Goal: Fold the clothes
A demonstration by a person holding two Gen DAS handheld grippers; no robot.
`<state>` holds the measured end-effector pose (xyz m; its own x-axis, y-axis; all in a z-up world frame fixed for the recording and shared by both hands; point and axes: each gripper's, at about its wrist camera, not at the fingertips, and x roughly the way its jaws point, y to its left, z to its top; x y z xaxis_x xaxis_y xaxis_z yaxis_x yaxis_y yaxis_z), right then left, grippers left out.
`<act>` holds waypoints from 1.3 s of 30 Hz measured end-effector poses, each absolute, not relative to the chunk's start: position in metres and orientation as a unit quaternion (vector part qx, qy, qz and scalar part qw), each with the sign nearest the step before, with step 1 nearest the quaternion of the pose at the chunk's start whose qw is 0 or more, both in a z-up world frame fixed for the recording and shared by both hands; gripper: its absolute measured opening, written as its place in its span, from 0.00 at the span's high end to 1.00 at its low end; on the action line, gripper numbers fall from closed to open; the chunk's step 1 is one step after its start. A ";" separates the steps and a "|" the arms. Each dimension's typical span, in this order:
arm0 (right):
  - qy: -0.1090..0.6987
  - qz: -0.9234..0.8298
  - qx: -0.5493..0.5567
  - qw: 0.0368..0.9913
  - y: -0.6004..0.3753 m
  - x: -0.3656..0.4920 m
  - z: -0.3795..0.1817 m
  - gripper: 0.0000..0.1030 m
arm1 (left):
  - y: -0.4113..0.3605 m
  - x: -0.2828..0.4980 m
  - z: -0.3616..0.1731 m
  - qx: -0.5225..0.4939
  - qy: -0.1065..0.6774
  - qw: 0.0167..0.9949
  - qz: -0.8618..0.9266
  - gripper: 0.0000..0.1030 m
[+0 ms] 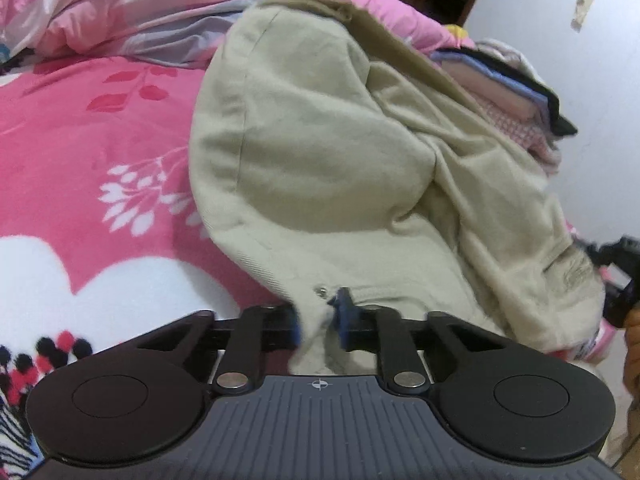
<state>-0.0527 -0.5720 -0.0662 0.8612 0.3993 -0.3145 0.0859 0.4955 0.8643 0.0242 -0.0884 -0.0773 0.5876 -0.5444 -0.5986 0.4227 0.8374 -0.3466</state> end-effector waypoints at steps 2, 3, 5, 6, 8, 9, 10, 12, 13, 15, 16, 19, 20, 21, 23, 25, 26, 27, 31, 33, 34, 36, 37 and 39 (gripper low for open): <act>0.258 0.106 0.479 0.832 -0.566 -0.053 -0.060 0.92 | -0.085 0.026 -0.065 -0.081 0.348 0.892 -0.278 0.93; 0.259 0.113 0.478 0.832 -0.562 -0.056 -0.057 0.93 | -0.083 0.027 -0.058 -0.079 0.340 0.894 -0.282 0.93; 0.259 0.131 0.482 0.827 -0.555 -0.062 -0.050 0.94 | -0.074 0.029 -0.039 -0.073 0.322 0.900 -0.283 0.93; 0.259 0.146 0.483 0.824 -0.549 -0.063 -0.047 0.94 | -0.068 0.033 -0.028 -0.066 0.312 0.906 -0.277 0.94; 0.261 0.177 0.480 0.819 -0.535 -0.066 -0.039 0.94 | -0.054 0.044 -0.006 -0.048 0.295 0.918 -0.261 0.95; 0.265 0.195 0.477 0.815 -0.524 -0.063 -0.037 0.94 | -0.046 0.051 0.004 -0.036 0.288 0.923 -0.253 0.95; 0.271 0.214 0.472 0.811 -0.510 -0.059 -0.034 0.94 | -0.039 0.059 0.015 -0.024 0.280 0.928 -0.244 0.95; 0.284 0.253 0.462 0.801 -0.482 -0.048 -0.031 0.94 | -0.026 0.076 0.035 0.009 0.265 0.939 -0.218 0.95; 0.293 0.276 0.459 0.792 -0.464 -0.038 -0.032 0.94 | -0.021 0.086 0.044 0.026 0.258 0.944 -0.203 0.95; 0.310 0.326 0.453 0.770 -0.424 -0.018 -0.032 0.94 | -0.012 0.107 0.059 0.060 0.245 0.952 -0.175 0.95; 0.320 0.349 0.446 0.759 -0.402 -0.005 -0.033 0.94 | -0.007 0.118 0.065 0.076 0.239 0.955 -0.161 0.95; 0.354 0.403 0.416 0.734 -0.333 0.036 -0.034 0.94 | 0.005 0.151 0.078 0.127 0.224 0.959 -0.122 0.95; 0.364 0.418 0.402 0.729 -0.308 0.050 -0.034 0.94 | 0.011 0.162 0.081 0.140 0.221 0.959 -0.109 0.95; 0.371 0.431 0.392 0.723 -0.286 0.062 -0.033 0.94 | 0.017 0.176 0.083 0.150 0.222 0.959 -0.096 0.95; 0.379 0.453 0.374 0.714 -0.244 0.085 -0.033 0.94 | 0.030 0.202 0.087 0.165 0.225 0.958 -0.069 0.95; 0.382 0.474 0.359 0.707 -0.203 0.107 -0.032 0.94 | 0.045 0.226 0.085 0.178 0.234 0.955 -0.040 0.95; 0.381 0.481 0.349 0.708 -0.185 0.115 -0.033 0.94 | 0.051 0.238 0.080 0.184 0.239 0.953 -0.024 0.95; 0.379 0.487 0.338 0.710 -0.167 0.122 -0.034 0.94 | 0.058 0.250 0.076 0.191 0.245 0.950 -0.008 0.95; 0.386 0.482 0.305 0.725 -0.115 0.143 -0.061 0.94 | 0.085 0.277 0.039 0.170 0.310 0.935 0.028 0.88; 0.402 0.476 0.310 0.719 -0.105 0.151 -0.078 0.93 | 0.096 0.280 0.021 0.153 0.331 0.931 0.032 0.83; 0.404 0.476 0.312 0.716 -0.104 0.152 -0.082 0.93 | 0.100 0.278 0.014 0.148 0.336 0.930 0.033 0.76; 0.402 0.478 0.304 0.719 -0.108 0.149 -0.078 0.89 | 0.105 0.270 0.010 0.134 0.347 0.927 0.039 0.58; 0.399 0.479 0.298 0.723 -0.112 0.145 -0.075 0.85 | 0.107 0.266 0.008 0.127 0.352 0.926 0.043 0.47; 0.392 0.480 0.286 0.731 -0.121 0.135 -0.067 0.64 | 0.109 0.252 0.014 0.116 0.353 0.927 0.042 0.41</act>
<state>0.1349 -0.1207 -0.0668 0.2318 0.9259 -0.2983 -0.4775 0.3754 0.7944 0.2522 0.1092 0.0138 0.7466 0.1604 -0.6456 0.0038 0.9694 0.2453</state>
